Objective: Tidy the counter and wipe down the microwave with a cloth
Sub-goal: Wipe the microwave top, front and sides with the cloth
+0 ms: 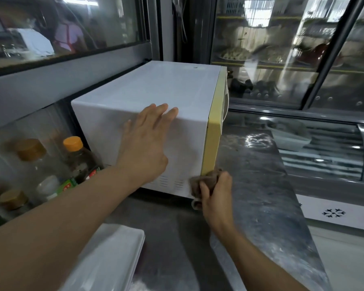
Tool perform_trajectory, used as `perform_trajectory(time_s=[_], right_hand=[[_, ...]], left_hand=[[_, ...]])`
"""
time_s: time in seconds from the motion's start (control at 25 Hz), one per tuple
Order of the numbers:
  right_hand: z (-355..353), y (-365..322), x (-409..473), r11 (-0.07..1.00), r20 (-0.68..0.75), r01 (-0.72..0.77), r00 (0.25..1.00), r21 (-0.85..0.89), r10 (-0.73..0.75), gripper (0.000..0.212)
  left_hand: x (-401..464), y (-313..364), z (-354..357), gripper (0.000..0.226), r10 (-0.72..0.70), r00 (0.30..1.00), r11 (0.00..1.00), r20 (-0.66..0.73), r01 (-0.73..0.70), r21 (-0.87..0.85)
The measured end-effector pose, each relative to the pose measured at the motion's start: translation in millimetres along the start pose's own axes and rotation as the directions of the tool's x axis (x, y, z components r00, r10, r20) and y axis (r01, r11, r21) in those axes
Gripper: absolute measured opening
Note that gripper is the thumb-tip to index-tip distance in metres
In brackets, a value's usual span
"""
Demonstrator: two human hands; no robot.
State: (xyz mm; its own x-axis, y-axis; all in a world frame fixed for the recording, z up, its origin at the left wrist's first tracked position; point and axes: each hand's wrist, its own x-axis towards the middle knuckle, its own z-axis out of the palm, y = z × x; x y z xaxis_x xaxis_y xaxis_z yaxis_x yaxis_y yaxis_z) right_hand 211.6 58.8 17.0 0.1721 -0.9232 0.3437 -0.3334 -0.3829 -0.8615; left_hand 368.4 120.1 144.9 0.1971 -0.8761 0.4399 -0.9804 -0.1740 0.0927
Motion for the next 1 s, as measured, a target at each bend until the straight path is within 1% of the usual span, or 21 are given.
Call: perform_trajectory(time_s=[0.04, 0.08, 0.12, 0.16, 0.2, 0.28, 0.32, 0.36, 0.4, 0.48, 0.56, 0.64, 0.72, 0.76, 0.8, 0.84, 0.92, 0.96, 1.0], right_hand=[[-2, 2, -1, 0.999, 0.043, -0.030, 0.999, -0.017, 0.030, 0.023], [-4, -5, 3, 0.999, 0.058, -0.048, 0.997, 0.017, 0.047, 0.023], [-7, -18, 11, 0.997, 0.040, -0.027, 0.999, 0.065, 0.025, 0.023], [-12, -33, 21, 0.996, -0.012, 0.022, 1.000, 0.085, -0.021, 0.022], [-17, -49, 31, 0.996, -0.076, 0.072, 0.995, 0.043, -0.069, 0.022], [-23, -69, 43, 0.982, -0.183, 0.140, 0.970, -0.125, -0.162, 0.026], [-24, -73, 44, 0.972, -0.210, 0.153, 0.959, -0.179, -0.190, 0.027], [-23, -73, 44, 0.973, -0.225, 0.151, 0.956, -0.177, -0.189, 0.027], [-21, -71, 43, 0.983, -0.231, 0.140, 0.959, -0.119, -0.164, 0.025], [-14, -58, 34, 0.993, -0.209, 0.121, 0.971, 0.001, -0.118, 0.022], [-7, -34, 23, 0.996, -0.144, 0.087, 0.986, 0.023, -0.083, 0.024], [-2, -8, 13, 0.999, -0.049, 0.020, 0.999, 0.041, -0.018, 0.024], [4, 15, 6, 1.000, 0.004, -0.006, 1.000, 0.018, 0.006, 0.026], [7, 24, 3, 1.000, 0.022, -0.017, 1.000, -0.020, 0.017, 0.028], [11, 33, -2, 0.998, 0.056, -0.051, 0.997, -0.042, 0.054, 0.030], [13, 40, -6, 0.995, 0.095, -0.092, 0.991, -0.043, 0.095, 0.031], [18, 49, -10, 0.983, 0.156, -0.181, 0.972, 0.009, 0.178, 0.032], [20, 53, -11, 0.978, 0.165, -0.208, 0.965, 0.005, 0.204, 0.031], [20, 55, -11, 0.980, 0.155, -0.194, 0.968, -0.040, 0.198, 0.030]], left_hand=[[0, 1, 0, 0.098, -0.007, 1.000, 1.000, 0.004, 0.007, -0.010], [-1, 2, 0, 0.098, -0.011, 1.000, 1.000, 0.009, 0.011, -0.013], [-1, 3, 1, 0.098, -0.011, 1.000, 1.000, 0.013, 0.012, -0.014], [-1, 3, 0, 0.099, -0.012, 1.000, 1.000, 0.013, 0.012, -0.015], [-1, 4, -1, 0.099, -0.014, 1.000, 1.000, 0.011, 0.014, -0.015], [-1, 5, -2, 0.098, -0.019, 1.000, 1.000, 0.010, 0.019, -0.023], [-2, 5, -1, 0.097, -0.019, 1.000, 0.999, 0.004, 0.019, -0.029], [-2, 6, 0, 0.097, -0.015, 1.000, 0.999, -0.007, 0.015, -0.036], [-2, 6, 2, 0.097, -0.008, 1.000, 0.999, -0.018, 0.007, -0.042], [0, 4, 6, 0.099, 0.000, 0.999, 0.999, -0.039, -0.002, -0.046], [-1, 3, 10, 0.099, -0.001, 0.998, 0.999, -0.063, -0.001, -0.044], [-2, 3, 12, 0.099, 0.008, 0.997, 0.999, -0.079, -0.012, -0.043], [0, 3, 14, 0.098, 0.019, 0.995, 0.999, -0.095, -0.022, -0.039], [0, 3, 14, 0.099, 0.018, 0.995, 0.999, -0.097, -0.021, -0.035], [-1, 3, 14, 0.099, 0.015, 0.996, 0.999, -0.092, -0.018, -0.031], [-1, 3, 15, 0.100, 0.012, 0.996, 0.999, -0.091, -0.014, -0.029], [-1, 4, 16, 0.101, 0.013, 0.995, 1.000, -0.102, -0.016, -0.024], [-1, 5, 17, 0.101, 0.011, 0.995, 1.000, -0.104, -0.014, -0.023], [-1, 5, 17, 0.101, 0.009, 0.994, 1.000, -0.108, -0.011, -0.020]])
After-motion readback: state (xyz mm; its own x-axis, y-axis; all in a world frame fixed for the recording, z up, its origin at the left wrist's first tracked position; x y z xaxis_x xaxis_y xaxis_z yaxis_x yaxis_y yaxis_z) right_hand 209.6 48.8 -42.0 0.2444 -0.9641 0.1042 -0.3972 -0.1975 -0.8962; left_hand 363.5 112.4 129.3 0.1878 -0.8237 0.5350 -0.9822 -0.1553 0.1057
